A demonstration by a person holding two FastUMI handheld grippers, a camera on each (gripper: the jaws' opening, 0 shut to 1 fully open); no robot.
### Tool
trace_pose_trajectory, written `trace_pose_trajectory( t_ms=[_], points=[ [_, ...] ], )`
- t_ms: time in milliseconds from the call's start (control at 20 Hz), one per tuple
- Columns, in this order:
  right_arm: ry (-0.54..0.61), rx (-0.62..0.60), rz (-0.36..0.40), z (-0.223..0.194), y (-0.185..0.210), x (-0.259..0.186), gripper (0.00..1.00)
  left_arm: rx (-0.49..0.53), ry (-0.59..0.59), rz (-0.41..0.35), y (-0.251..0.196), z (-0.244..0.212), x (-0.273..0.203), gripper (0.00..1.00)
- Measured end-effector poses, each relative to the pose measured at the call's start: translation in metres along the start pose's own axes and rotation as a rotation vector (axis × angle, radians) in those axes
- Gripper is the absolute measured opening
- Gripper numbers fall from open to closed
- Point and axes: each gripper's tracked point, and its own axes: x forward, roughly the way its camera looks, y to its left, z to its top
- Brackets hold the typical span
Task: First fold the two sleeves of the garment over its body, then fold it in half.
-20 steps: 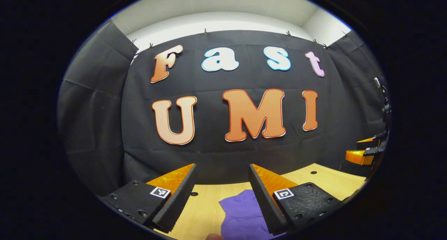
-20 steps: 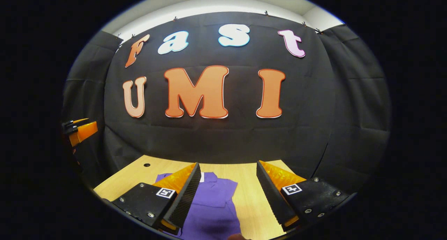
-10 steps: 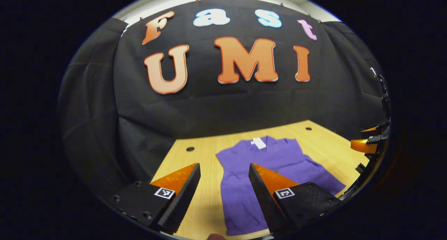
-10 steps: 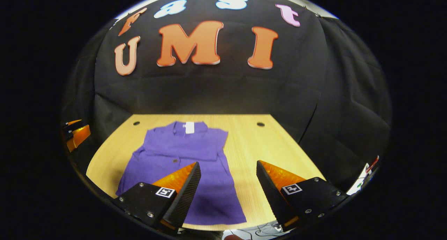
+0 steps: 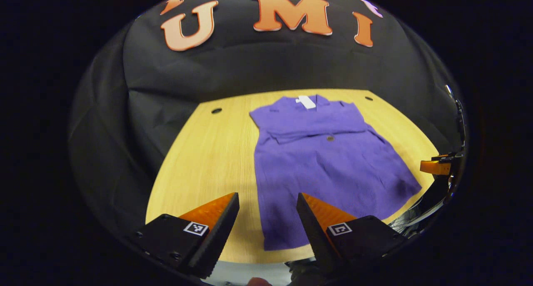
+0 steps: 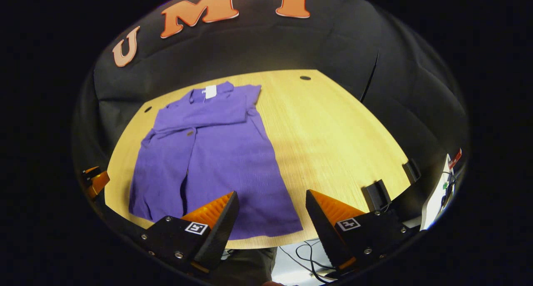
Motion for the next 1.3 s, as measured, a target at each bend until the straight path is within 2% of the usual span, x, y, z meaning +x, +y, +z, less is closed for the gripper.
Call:
trace_pose_trajectory(
  t_ms=[200, 450, 800, 1000, 1100, 1150, 1200, 1250, 1300],
  points=[
    [0.117, -0.03, 0.016, -0.03, -0.008, 0.021, 0.96, -0.063, 0.196, -0.014, -0.008, -0.043, 0.033, 0.9],
    [0.237, -0.064, 0.025, -0.048, -0.006, 0.033, 0.97, -0.125, 0.351, -0.021, 0.006, -0.06, 0.064, 0.9],
    [0.325, -0.082, 0.044, -0.058, -0.002, 0.043, 0.96, -0.188, 0.479, -0.021, 0.005, -0.074, 0.07, 0.91],
    [0.387, -0.086, 0.058, -0.069, 0.006, 0.038, 0.92, -0.176, 0.518, -0.018, 0.003, -0.077, 0.075, 0.91],
    [0.395, -0.134, 0.051, -0.07, 0.006, 0.038, 0.84, -0.215, 0.558, 0.001, 0.003, -0.078, 0.074, 0.91],
    [0.402, -0.138, 0.059, -0.071, 0.01, 0.037, 0.76, -0.237, 0.59, 0.002, 0.001, -0.081, 0.07, 0.91],
    [0.414, -0.132, 0.066, -0.071, 0.013, 0.038, 0.7, -0.248, 0.625, -0.003, -0.001, -0.084, 0.068, 0.87],
    [0.425, -0.126, 0.066, -0.071, 0.014, 0.038, 0.55, -0.25, 0.646, -0.013, -0.004, -0.085, 0.065, 0.82],
    [0.431, -0.121, 0.065, -0.069, 0.013, 0.039, 0.47, -0.249, 0.662, -0.022, -0.007, -0.084, 0.066, 0.71]
  ],
)
